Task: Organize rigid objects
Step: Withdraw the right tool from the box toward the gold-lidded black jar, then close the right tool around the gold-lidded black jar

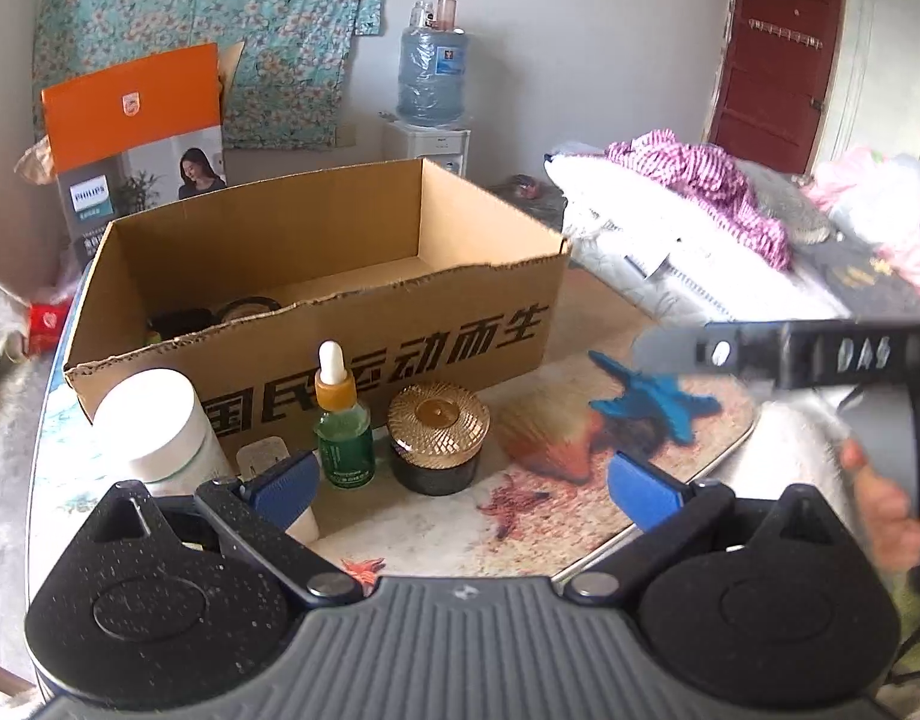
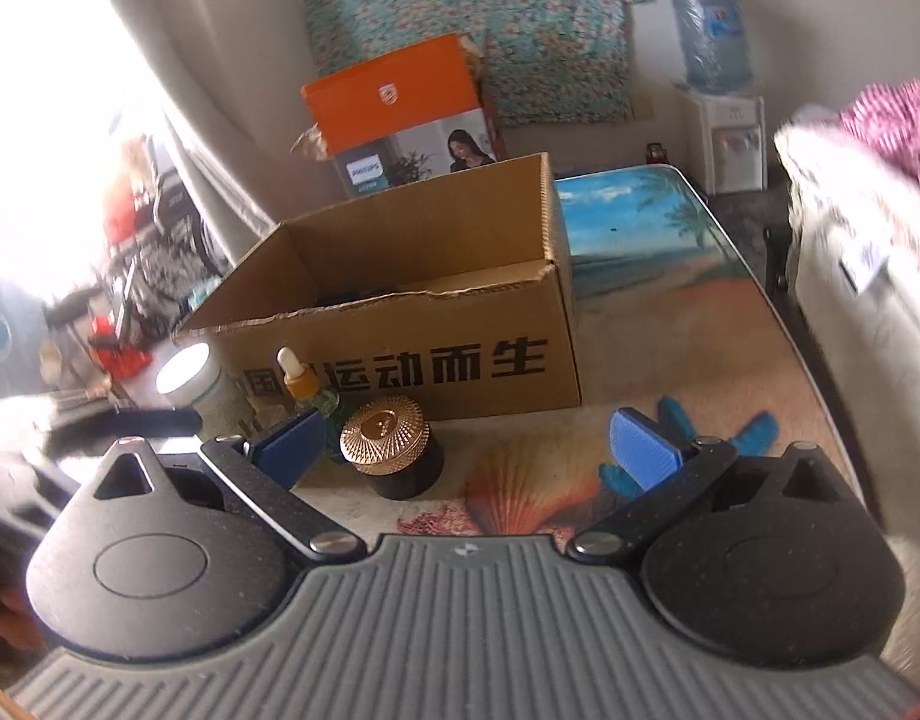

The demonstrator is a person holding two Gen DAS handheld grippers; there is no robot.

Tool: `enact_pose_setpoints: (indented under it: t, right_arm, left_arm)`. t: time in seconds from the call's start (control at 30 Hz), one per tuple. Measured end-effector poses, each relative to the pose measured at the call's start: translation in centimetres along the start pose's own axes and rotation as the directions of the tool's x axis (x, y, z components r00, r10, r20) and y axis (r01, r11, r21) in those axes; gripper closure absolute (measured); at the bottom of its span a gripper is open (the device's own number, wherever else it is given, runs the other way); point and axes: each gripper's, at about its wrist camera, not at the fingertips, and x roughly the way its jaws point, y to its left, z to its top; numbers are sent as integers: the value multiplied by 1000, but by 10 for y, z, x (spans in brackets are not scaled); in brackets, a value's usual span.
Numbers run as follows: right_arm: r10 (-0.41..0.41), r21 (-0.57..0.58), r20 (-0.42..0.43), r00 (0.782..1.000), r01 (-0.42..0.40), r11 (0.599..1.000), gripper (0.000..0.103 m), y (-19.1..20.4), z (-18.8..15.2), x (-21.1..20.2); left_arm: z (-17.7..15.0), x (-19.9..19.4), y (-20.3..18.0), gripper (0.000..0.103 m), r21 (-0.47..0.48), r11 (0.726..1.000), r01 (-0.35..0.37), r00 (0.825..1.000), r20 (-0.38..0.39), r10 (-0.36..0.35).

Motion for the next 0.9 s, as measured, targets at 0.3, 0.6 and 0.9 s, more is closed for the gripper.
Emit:
enact_pose_setpoints:
  t: [0.3, 0.6, 0.9]
  right_arm:
    - [58, 69, -81, 995, -53, 996, 4, -10, -4, 35]
    - [192, 194, -148, 970, -162, 968, 41, -9, 1, 92]
    - [241, 257, -199, 950, -187, 948, 58, -11, 6, 142]
  left_arm:
    - [-23, 32, -14, 2, 58, 998, -23, 999, -22, 24]
    - [-25, 67, -10, 20, 74, 997, -32, 999, -24, 34]
    - [-24, 93, -5, 21, 91, 995, -32, 999, -33, 36]
